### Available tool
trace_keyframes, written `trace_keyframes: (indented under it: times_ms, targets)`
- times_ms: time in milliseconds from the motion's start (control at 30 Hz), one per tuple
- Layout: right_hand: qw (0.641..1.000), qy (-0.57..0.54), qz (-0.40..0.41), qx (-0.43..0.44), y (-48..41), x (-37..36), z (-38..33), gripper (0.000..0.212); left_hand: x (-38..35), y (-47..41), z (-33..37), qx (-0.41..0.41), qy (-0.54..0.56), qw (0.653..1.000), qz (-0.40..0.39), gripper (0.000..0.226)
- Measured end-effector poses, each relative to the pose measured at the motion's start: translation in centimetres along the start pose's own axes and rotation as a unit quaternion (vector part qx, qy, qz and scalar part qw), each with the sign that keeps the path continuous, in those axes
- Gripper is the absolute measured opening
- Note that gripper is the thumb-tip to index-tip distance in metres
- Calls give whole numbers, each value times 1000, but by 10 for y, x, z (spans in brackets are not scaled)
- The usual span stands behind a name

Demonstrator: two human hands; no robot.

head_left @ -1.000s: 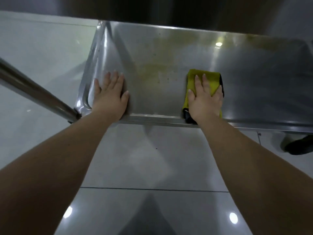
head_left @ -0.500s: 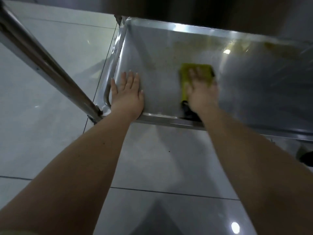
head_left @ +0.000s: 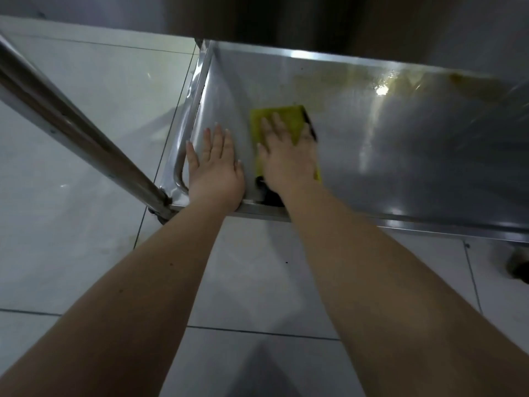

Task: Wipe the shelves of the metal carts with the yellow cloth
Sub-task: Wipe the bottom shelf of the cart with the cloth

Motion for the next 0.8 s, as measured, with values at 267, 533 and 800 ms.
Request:
trace_keyframes:
  times_ms: [267, 533, 800]
  targets:
    - [998, 10, -6, 56, -18, 4, 17, 54, 0, 1, 3, -32, 9, 999, 0, 60]
    - [981, -26, 48, -186, 10, 66, 229, 58, -5, 0, 19, -99, -17, 995, -15, 56]
    - [982, 25, 79, -170, 12, 70, 213, 59, 2, -48, 31, -104, -42, 994, -4, 57]
Point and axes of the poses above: each hand's wrist, its own y-axis away from the middle knuckle, its own x-axis out of the back of the hand, z = x × y, the point moved 10 cm from there along -y, towards the middle knuckle, and after that the axes turned 13 degrees about -y, right-handed, at the moved point
